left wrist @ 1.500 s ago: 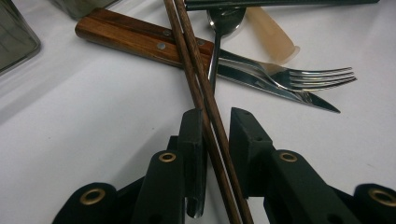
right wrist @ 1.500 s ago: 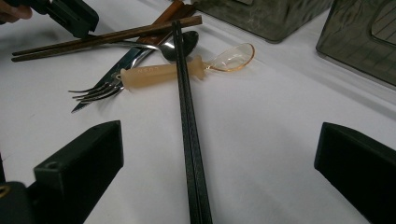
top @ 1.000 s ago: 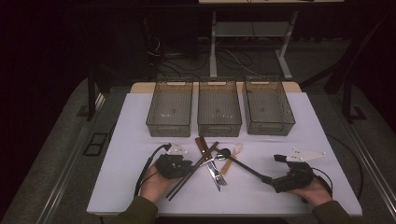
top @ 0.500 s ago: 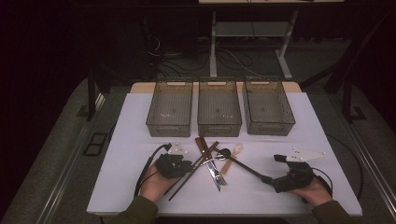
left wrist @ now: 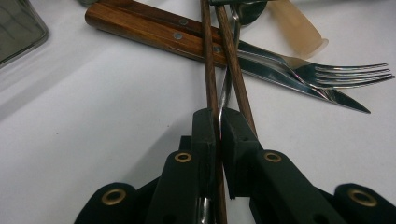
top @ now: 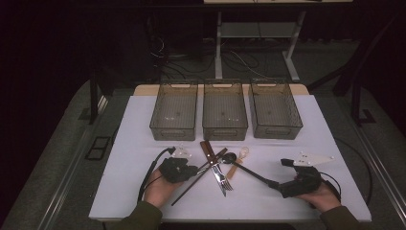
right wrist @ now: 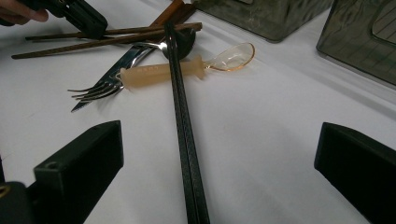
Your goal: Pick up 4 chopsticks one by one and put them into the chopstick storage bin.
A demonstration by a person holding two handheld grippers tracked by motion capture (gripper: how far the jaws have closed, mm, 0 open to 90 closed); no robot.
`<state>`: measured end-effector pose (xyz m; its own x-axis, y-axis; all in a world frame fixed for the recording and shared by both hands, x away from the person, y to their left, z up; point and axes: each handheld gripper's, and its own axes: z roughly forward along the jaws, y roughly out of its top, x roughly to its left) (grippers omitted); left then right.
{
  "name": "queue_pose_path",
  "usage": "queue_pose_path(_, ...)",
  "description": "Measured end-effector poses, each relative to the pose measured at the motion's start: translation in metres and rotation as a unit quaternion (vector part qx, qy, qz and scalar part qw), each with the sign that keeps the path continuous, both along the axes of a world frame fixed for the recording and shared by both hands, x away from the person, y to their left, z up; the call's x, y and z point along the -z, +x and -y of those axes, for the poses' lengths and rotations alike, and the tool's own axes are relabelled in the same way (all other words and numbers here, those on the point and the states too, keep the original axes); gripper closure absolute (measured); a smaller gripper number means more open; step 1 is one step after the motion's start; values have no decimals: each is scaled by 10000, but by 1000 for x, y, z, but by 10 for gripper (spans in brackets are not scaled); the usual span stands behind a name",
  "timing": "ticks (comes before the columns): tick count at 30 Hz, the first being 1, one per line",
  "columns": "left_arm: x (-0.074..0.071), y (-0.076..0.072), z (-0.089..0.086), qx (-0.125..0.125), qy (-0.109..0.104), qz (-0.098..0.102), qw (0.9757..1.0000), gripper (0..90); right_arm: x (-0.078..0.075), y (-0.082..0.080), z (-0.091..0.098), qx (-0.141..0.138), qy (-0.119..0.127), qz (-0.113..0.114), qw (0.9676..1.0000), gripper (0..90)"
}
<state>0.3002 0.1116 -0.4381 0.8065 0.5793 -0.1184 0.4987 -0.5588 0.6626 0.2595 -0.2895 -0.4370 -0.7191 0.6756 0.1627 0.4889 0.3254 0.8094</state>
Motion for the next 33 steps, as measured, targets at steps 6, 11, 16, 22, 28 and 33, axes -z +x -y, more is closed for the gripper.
queue_pose_path(6, -2, 0, -1, -82, -17, 25, 10000, 844, 0, 0, 0, -2, 0, 1, 10000, 11)
queue_pose_path(11, -4, 0, -3, -161, -84, 96, 9998, 848, 0, 0, 0, -3, -2, 2, 10000, 11)
queue_pose_path(16, -5, 0, -5, -242, -120, 108, 9996, 850, 0, 0, 0, -1, 5, -3, 10000, 11)
queue_pose_path(22, -7, -1, -7, -290, -141, 100, 9994, 850, 0, 0, 0, -10, 4, 1, 10000, 11)
queue_pose_path(28, -9, 1, -13, -344, -204, 134, 9991, 851, 0, 0, 0, -15, 8, 3, 10000, 11)
queue_pose_path(33, -11, 1, -18, -364, -250, 120, 9990, 851, 0, 0, 1, -23, 6, 22, 10000, 11)
